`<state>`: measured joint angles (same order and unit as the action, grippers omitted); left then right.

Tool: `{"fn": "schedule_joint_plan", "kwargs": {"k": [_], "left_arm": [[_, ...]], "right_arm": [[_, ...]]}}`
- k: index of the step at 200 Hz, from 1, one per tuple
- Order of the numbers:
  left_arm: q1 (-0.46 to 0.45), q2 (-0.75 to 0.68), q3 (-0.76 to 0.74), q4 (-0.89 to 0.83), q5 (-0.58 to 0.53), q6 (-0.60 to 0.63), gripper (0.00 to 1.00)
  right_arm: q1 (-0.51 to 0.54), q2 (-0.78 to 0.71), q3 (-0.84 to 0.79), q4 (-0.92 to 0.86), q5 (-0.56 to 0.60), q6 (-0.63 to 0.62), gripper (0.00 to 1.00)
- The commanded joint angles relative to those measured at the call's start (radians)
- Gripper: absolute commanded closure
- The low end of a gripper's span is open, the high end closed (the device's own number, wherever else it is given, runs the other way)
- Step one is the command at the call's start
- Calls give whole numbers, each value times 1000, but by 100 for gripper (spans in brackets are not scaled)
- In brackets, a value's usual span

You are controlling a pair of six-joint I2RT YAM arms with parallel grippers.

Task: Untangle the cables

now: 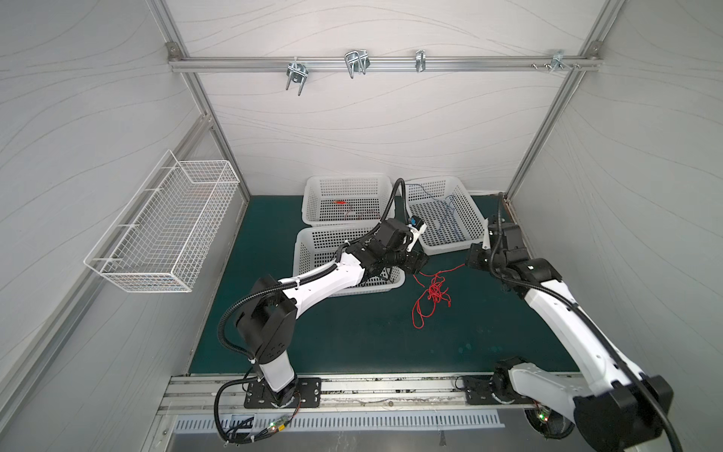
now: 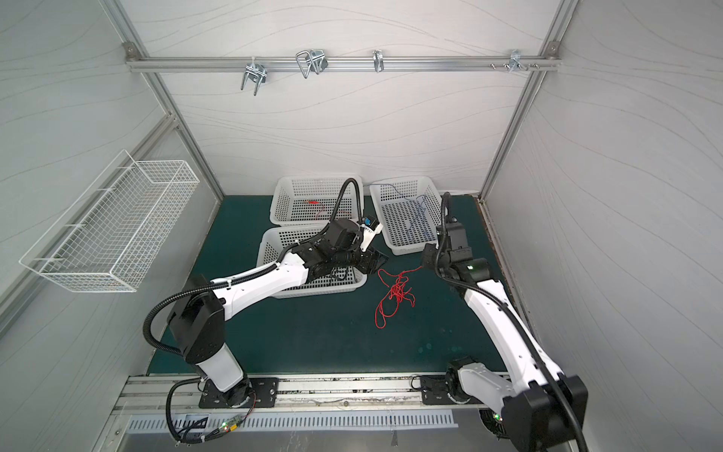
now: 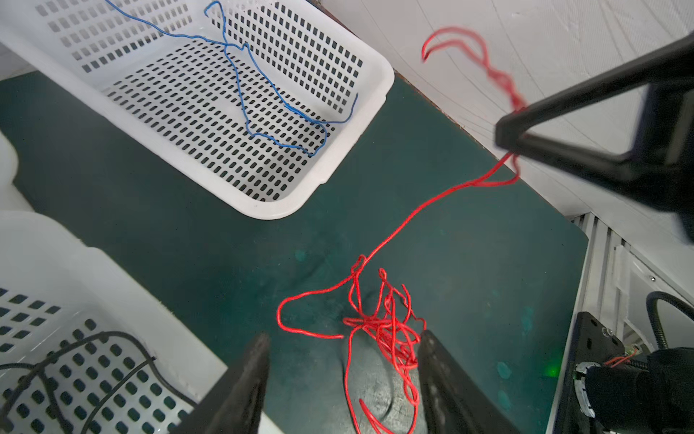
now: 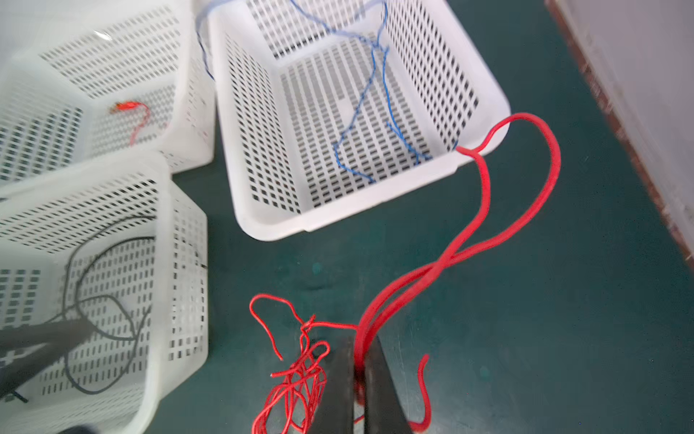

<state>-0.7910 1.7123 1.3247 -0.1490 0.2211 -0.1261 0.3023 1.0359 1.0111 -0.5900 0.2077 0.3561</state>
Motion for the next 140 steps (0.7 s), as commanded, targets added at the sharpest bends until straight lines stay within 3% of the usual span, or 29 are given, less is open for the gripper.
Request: {"fn": "schedule_joint_plan", "kwargs": {"k": [1, 43, 92, 140], "left_arm": [[0, 24, 63, 59, 54, 25, 36], [-9, 26, 67, 121, 66, 48, 34], [-34, 20, 74, 188, 59, 141, 34], [-62, 34, 48, 339, 99, 190, 35]], "right_arm": [[7, -72, 25, -43, 65, -45, 100], [7, -135, 54, 20, -46, -65, 100], [6, -88, 127, 21, -298, -86, 100], [7, -80, 119, 80, -412, -72, 100]]}}
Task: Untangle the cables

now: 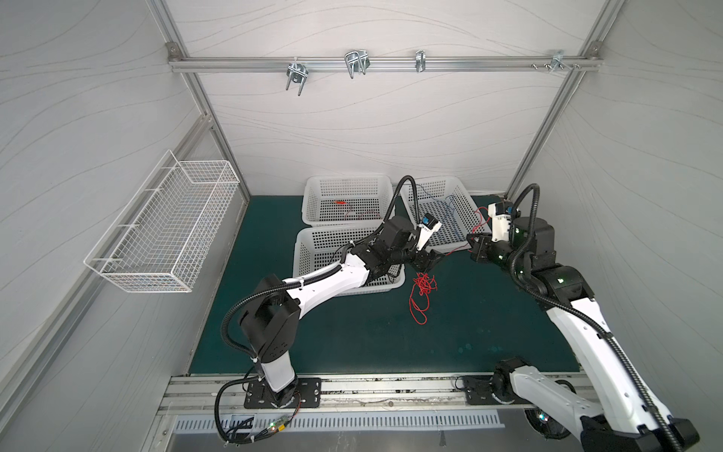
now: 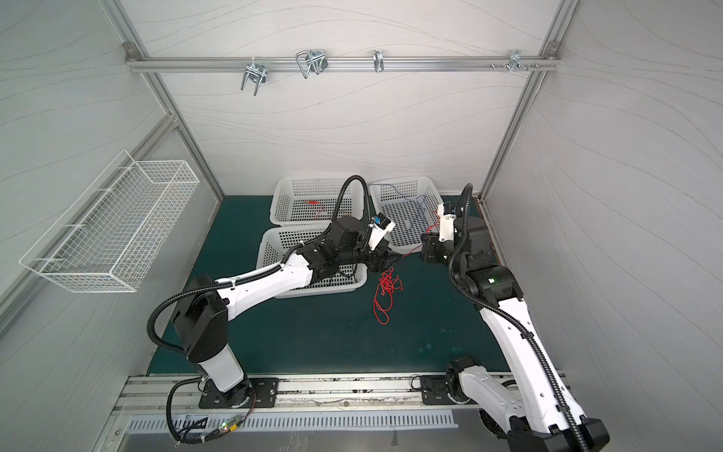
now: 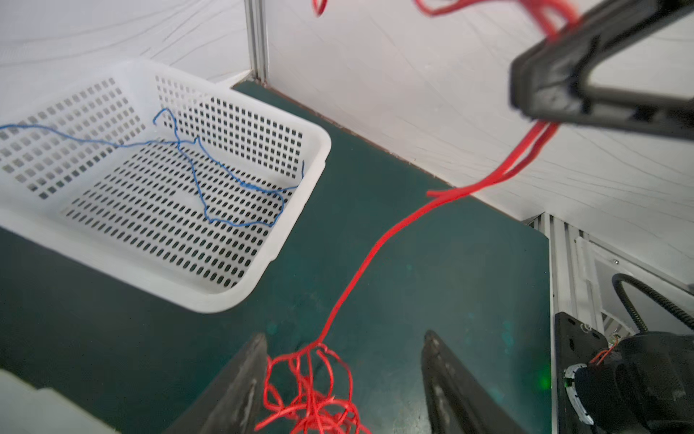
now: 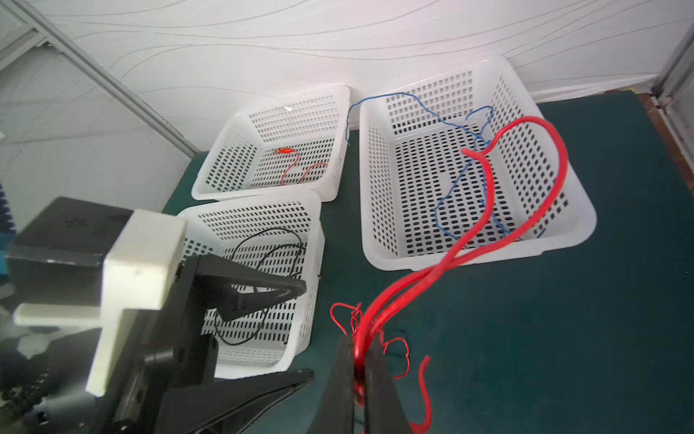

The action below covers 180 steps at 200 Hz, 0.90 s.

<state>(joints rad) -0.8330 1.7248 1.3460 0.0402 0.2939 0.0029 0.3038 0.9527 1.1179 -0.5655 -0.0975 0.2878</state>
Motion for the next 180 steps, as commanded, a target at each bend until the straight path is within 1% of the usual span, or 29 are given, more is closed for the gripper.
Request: {"fn": "schedule_joint_plan", "kwargs": {"k": [1, 17, 56, 72, 86, 97, 105, 123, 147, 163, 180], "left_arm": [[-21, 22, 27, 152, 26, 62, 35], [-29, 37, 38, 170, 19, 75, 38], [-31, 96, 104, 133, -39, 75, 59], [-32, 109, 122, 122, -43, 68, 65], [-32, 115, 122, 136, -52, 60, 75], [-33, 119, 124, 147, -69, 49, 88], [-32, 122, 125, 151, -91, 43, 100], [-32, 123, 133, 157, -130, 27, 100], [-32, 126, 160, 137, -202, -1, 100], [-32, 135, 198, 92, -266, -13, 100], [-32, 145, 231, 57, -324, -15, 100]], "right_arm": [[5, 4, 12, 57, -109, -3, 100], [6, 1, 8, 71, -135, 7, 100], [6, -1, 1, 95, -186, 27, 100], [6, -3, -4, 98, -196, 33, 100], [5, -8, -9, 99, -202, 36, 100], [7, -13, -13, 97, -203, 37, 100], [8, -17, -17, 95, -198, 41, 100], [7, -33, -31, 82, -167, 45, 100], [7, -60, -55, 45, -76, 64, 94], [7, -80, -75, 6, -9, 74, 86], [8, -106, -104, -25, 26, 73, 73]]}}
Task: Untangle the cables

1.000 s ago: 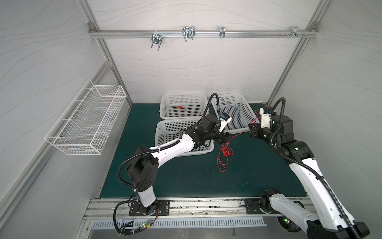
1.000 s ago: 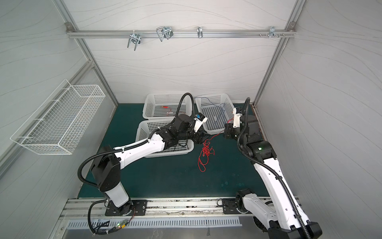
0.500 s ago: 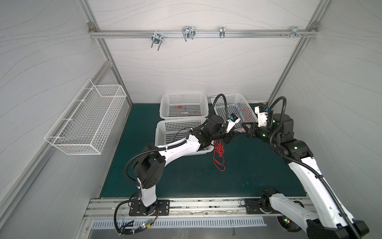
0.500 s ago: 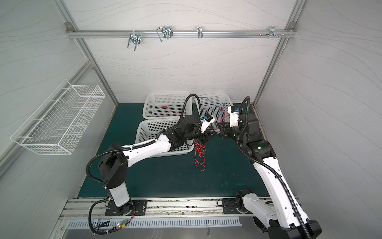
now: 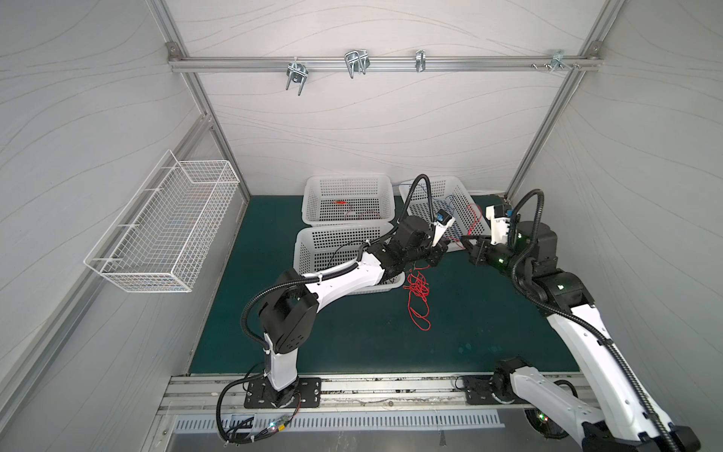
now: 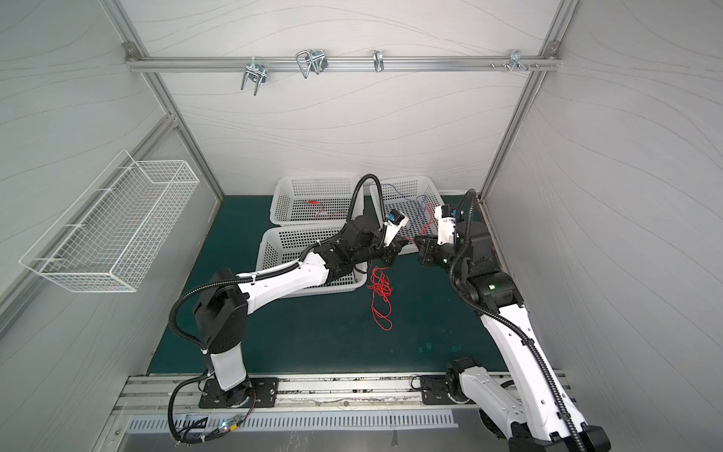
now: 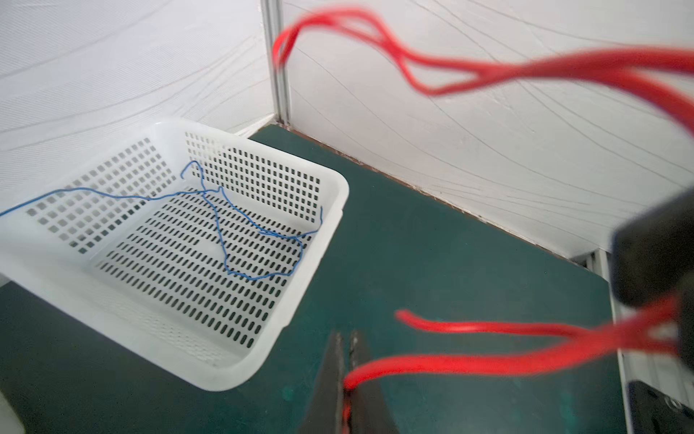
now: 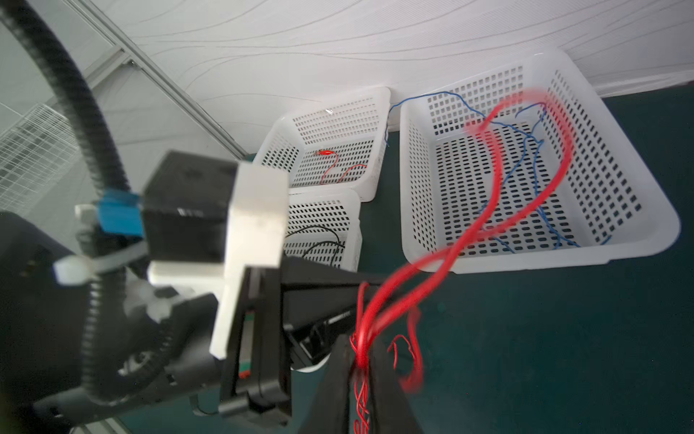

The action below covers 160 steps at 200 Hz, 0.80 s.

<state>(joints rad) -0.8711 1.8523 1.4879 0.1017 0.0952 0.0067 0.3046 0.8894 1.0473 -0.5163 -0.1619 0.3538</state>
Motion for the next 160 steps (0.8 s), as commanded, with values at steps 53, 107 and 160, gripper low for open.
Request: {"fn": "schedule_joint_plan", "kwargs": {"k": [53, 107, 160], "left_arm": [[6, 28, 168, -84, -181, -44, 100], [6, 26, 228, -155, -140, -120, 100], [6, 0, 253, -202, -89, -175, 100]], "right_arm": [[14, -119, -238, -53, 86, 69, 54], [210, -60, -393, 185, 125, 72, 42], [316, 95, -428, 399, 207, 73, 39]]}}
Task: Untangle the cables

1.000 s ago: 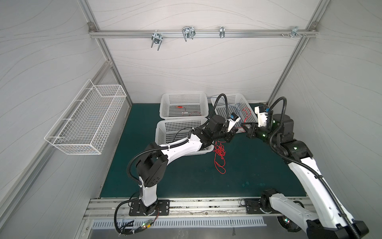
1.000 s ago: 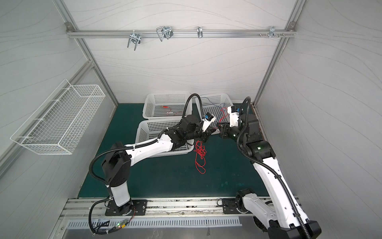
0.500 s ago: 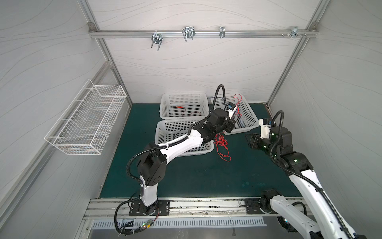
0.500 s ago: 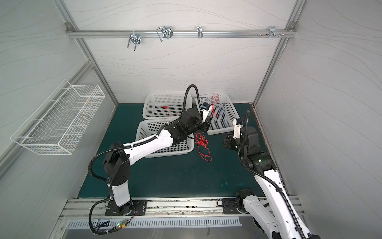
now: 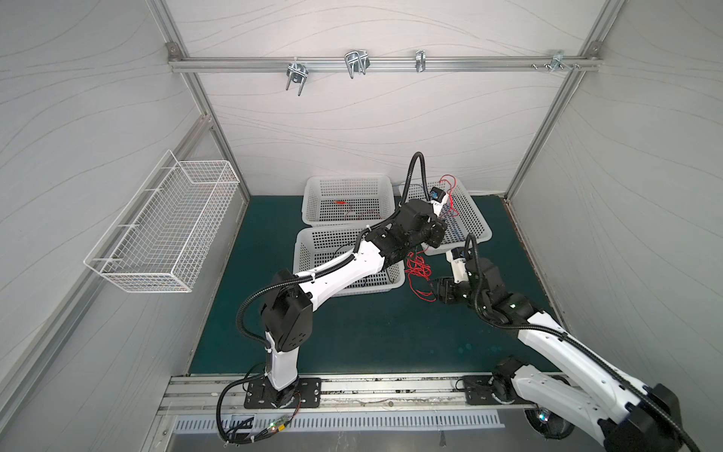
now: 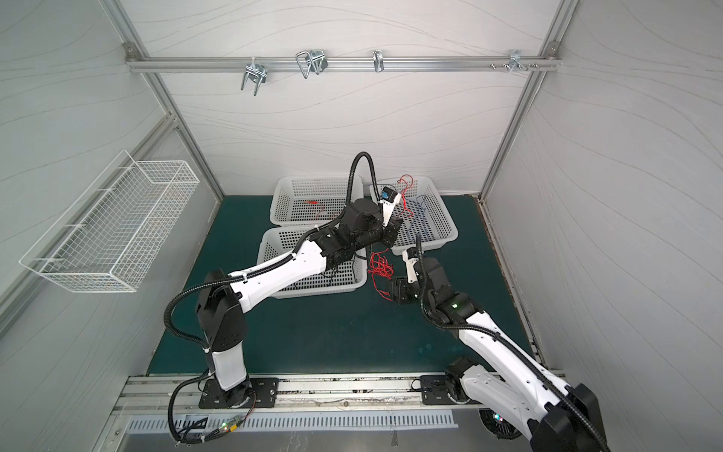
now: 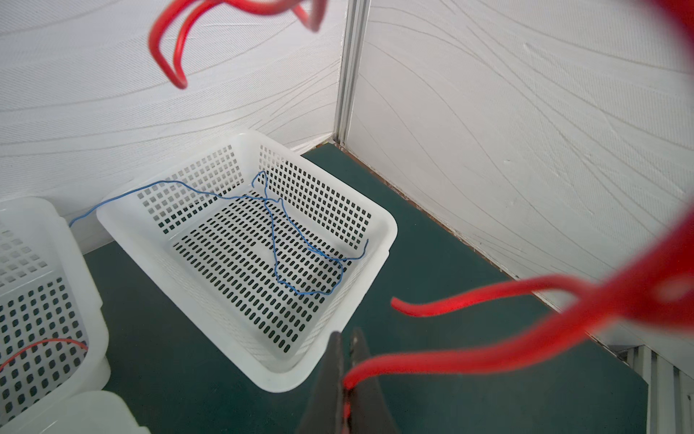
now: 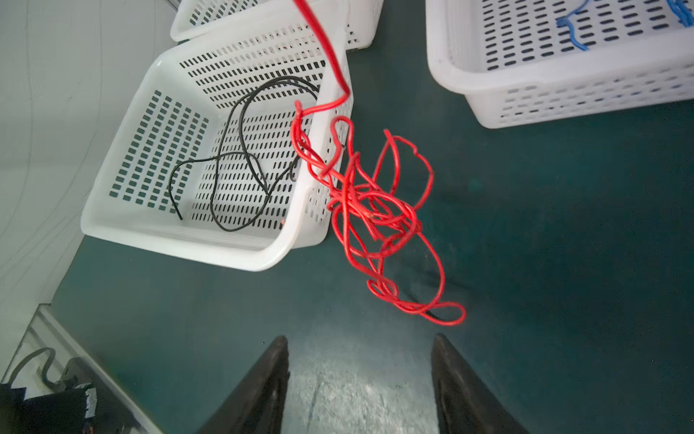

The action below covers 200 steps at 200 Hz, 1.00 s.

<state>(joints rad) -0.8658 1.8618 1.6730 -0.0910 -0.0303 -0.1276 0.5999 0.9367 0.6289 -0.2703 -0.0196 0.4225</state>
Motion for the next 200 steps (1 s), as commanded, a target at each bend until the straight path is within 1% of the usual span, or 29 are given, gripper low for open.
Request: {"fn": "schedule_joint_plan", "kwargs": {"k": [1, 30, 52, 72, 97, 115, 137, 154, 181, 194, 200], "left_arm": [[1, -10, 69, -10, 36, -42, 100], [1, -25, 86, -57, 37, -75, 100], [0, -35, 110, -110, 36, -101, 100], [1, -47, 103, -114, 36, -115, 100], [1, -52, 103, -114, 41, -127, 100], [1, -51, 106, -116, 54, -132, 100], [0, -53, 105, -115, 57, -138, 100], [1, -58, 105, -116, 63, -141, 100], [1, -70, 100, -117, 66, -135, 100], [0, -79, 97, -126, 53, -122, 100], [0, -86, 94, -131, 45, -115, 100]], "right_arm": [[22, 51, -11, 156, 67, 5, 39], [24, 113, -29, 247, 131, 10, 39], [23, 135, -41, 287, 162, 7, 42], [23, 150, -52, 323, 139, -9, 43], [23, 177, -56, 368, 69, -26, 44], [23, 204, -56, 380, 51, -22, 46], [23, 231, -76, 426, 34, -4, 55], [24, 253, -90, 459, 32, 7, 64], [24, 290, -86, 465, 25, 17, 92], [24, 300, -84, 450, 37, 29, 99], [24, 301, -83, 436, 50, 36, 100]]}}
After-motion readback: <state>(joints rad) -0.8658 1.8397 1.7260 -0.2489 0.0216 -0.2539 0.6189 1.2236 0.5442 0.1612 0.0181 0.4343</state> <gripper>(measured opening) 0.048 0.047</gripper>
